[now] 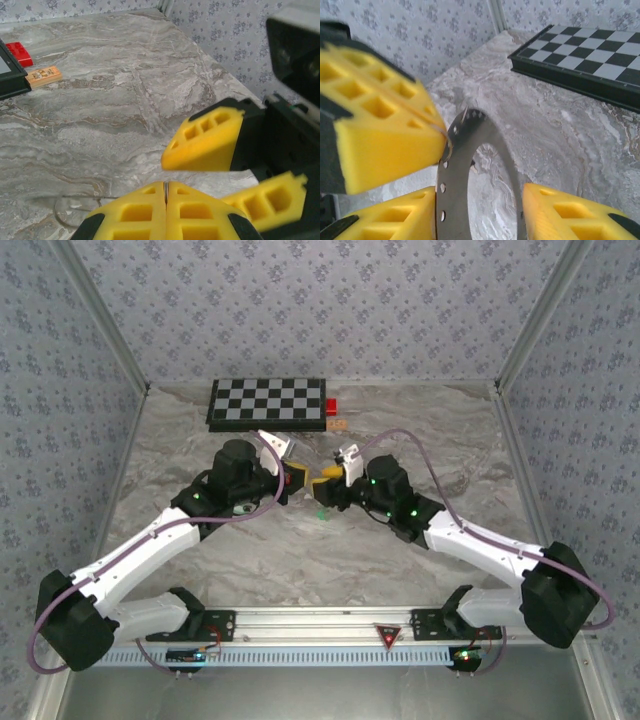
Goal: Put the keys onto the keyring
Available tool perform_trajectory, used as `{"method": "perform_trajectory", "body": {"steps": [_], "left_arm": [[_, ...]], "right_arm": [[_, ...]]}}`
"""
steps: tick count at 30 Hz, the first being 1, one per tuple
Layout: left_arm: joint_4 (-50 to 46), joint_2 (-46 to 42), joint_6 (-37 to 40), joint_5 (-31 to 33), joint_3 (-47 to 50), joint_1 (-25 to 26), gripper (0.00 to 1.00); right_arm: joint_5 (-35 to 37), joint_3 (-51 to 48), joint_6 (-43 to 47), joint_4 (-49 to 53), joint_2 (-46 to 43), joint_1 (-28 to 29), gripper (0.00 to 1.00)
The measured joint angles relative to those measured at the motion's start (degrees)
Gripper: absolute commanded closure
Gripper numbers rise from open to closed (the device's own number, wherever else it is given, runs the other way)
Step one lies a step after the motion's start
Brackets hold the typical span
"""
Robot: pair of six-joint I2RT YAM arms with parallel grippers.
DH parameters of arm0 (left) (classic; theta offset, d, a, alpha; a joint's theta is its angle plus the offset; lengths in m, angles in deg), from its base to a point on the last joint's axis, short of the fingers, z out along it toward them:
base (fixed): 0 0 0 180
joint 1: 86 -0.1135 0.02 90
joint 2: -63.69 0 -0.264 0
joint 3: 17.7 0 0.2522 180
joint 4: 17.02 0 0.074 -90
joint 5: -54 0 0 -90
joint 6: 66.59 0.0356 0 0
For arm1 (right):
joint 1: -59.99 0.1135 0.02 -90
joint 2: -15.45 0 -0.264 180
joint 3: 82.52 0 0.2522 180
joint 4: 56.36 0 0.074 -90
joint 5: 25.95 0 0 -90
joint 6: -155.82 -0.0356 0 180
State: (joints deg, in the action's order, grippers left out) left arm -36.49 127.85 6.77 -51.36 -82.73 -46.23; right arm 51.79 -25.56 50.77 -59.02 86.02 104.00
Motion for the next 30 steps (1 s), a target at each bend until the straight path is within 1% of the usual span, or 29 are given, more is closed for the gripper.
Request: {"method": "perform_trajectory", "body": {"steps": [4,8,10,12,13,19,25,30], "left_arm": [[-0.07,0.00,0.00,0.00,0.02,0.00,1.00],[-0.04,0.00,0.00,0.00,0.00,0.00,1.00],[-0.04,0.00,0.00,0.00,0.00,0.00,1.00],[-0.04,0.00,0.00,0.00,0.00,0.00,1.00],[-0.07,0.00,0.00,0.17,0.00,0.02,1.00],[-0.04,0.00,0.00,0.39,0.00,0.11,1.00],[-0.04,0.02,0.00,0.44,0.00,0.26,1.00],[-0.07,0.04,0.00,0.98,0.00,0.48,1.00]], "right_arm": [[-1.66,-0.22,-1.73,-1.20,-0.72,-0.87,0.53],[-2.45,-0.24,-2.12,-1.60,-0.72,-0.87,0.55],[-2.82,-0.24,-2.10,-1.62,-0.70,-0.85,0.57],[-3.19,-0.24,-1.99,-1.66,-0.48,-0.83,0.63],[-3.32,-0.24,-1.97,-1.77,-0.28,-0.74,0.64],[-3.19,0.20,-1.11,-1.07,1.68,0.81,0.64],[-1.38,0.98,0.83,0.46,2.36,2.45,0.82],[-0.13,0.98,2.21,0.57,2.29,2.84,1.00]]}}
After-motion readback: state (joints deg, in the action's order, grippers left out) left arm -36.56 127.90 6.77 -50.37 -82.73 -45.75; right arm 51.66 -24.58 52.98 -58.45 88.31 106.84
